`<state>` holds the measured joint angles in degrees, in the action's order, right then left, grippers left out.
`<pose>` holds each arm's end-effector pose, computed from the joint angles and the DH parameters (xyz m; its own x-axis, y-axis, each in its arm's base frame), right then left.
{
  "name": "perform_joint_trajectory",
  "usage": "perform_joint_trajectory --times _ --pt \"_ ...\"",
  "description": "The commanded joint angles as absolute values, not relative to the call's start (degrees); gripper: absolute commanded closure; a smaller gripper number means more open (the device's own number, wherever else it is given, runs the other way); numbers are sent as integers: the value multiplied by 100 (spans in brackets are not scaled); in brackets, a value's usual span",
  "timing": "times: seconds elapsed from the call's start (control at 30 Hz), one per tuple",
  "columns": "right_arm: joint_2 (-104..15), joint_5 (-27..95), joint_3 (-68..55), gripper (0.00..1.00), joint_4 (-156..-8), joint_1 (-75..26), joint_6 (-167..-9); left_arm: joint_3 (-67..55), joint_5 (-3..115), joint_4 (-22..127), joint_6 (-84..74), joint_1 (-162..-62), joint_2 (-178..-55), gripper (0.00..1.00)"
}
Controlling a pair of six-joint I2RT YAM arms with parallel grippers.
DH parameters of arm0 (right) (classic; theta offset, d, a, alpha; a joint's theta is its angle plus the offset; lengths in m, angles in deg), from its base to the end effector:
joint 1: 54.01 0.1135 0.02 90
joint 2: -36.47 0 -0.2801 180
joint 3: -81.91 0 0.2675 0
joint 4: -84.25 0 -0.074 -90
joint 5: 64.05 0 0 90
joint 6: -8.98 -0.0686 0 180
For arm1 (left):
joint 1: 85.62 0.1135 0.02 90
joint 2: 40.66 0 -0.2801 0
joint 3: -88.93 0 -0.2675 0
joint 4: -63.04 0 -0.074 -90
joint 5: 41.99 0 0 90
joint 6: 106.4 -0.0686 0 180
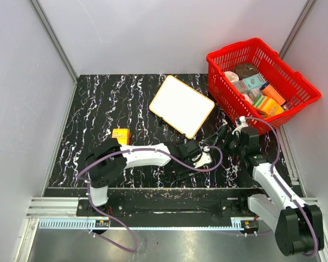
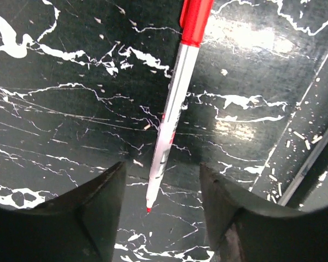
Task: Write a sentence on the whiteboard
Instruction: Pick up the whiteboard marker without the cap from the center of the board.
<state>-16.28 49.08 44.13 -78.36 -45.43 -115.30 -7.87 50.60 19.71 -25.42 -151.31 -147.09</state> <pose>0.2181 0.0602 0.1940 -0.6994 0.4183 -0.5796 -0.0864 0.7554 0.6495 0.1626 -0.3674 0.1459 -0.2291 0.8877 -0.3994 0.9657 0.2589 0.0214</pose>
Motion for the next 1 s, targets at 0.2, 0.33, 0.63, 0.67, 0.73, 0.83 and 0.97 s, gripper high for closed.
perform_joint_trajectory --times 0.2,0.33,0.63,0.67,0.73,0.83,0.97 --pt "-1591 4818 4408 0 -8103 -4478 -11512 -278 4695 1439 -2783 -15268 -15176 84" --pt "-1600 4818 4390 0 -8077 -4487 -11486 -410 4380 1509 -2757 -15268 -15088 100" --pt "-1460 5204 4153 0 -7989 -4478 -11284 -1464 4766 2467 -2247 -14865 -13632 100" --pt "-1451 5396 4135 0 -8032 -4478 -11231 -1561 4923 2581 -2186 -14716 -13481 100" --pt "-1433 5661 4074 0 -8173 -4478 -11222 -1833 5178 2652 -2054 -14548 -12989 100" --pt "-1529 6171 4013 0 -8515 -4347 -11266 -2167 5328 2792 -1843 -14223 -12329 100" --pt "-1784 6653 3986 0 -9147 -3768 -11537 -2440 5539 2881 -1658 -13889 -11547 100"
